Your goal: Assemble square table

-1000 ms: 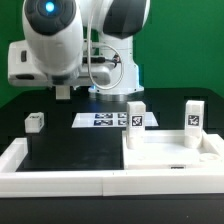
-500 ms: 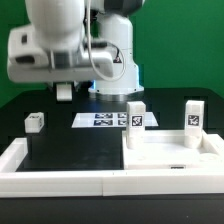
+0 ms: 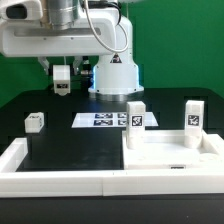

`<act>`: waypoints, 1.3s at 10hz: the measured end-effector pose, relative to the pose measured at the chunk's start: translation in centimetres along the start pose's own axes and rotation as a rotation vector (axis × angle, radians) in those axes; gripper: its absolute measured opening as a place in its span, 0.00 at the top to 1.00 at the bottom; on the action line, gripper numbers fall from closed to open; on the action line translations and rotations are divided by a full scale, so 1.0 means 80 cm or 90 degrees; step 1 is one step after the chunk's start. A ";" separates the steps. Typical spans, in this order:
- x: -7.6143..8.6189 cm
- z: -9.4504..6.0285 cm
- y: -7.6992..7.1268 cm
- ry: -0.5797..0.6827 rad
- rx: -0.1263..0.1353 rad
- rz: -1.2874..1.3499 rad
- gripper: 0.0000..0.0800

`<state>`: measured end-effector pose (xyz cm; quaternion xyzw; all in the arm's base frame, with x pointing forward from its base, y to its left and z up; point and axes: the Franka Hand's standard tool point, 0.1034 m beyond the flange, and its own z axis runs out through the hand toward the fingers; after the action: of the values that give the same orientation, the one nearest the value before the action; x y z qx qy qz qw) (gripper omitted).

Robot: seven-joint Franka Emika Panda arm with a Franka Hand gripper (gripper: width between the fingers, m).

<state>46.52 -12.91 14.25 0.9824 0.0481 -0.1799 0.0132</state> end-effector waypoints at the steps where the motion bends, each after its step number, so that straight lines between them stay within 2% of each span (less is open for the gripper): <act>1: 0.005 -0.001 0.002 0.046 -0.007 -0.002 0.64; 2: 0.005 -0.001 0.000 0.072 -0.010 -0.002 0.64; 3: 0.017 -0.006 -0.007 0.110 -0.008 0.007 0.64; 4: 0.032 -0.017 -0.020 0.138 -0.002 0.018 0.64; 5: 0.059 -0.031 -0.029 0.206 -0.004 0.028 0.64; 6: 0.076 -0.041 -0.034 0.264 -0.011 0.035 0.64; 7: 0.092 -0.053 -0.038 0.334 -0.031 0.035 0.64; 8: 0.097 -0.056 -0.037 0.378 -0.047 0.028 0.64; 9: 0.095 -0.055 -0.028 0.425 -0.069 0.028 0.64; 10: 0.091 -0.052 -0.023 0.448 -0.083 0.031 0.64; 12: 0.091 -0.050 -0.026 0.446 -0.082 0.029 0.64; 13: 0.093 -0.047 -0.040 0.446 -0.068 0.043 0.64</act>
Offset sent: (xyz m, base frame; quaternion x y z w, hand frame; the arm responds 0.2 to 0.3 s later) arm 0.0514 0.0446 0.0183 0.0404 0.1312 0.0613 0.9886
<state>54.47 -8.89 15.12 0.9835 0.0266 0.1709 0.0534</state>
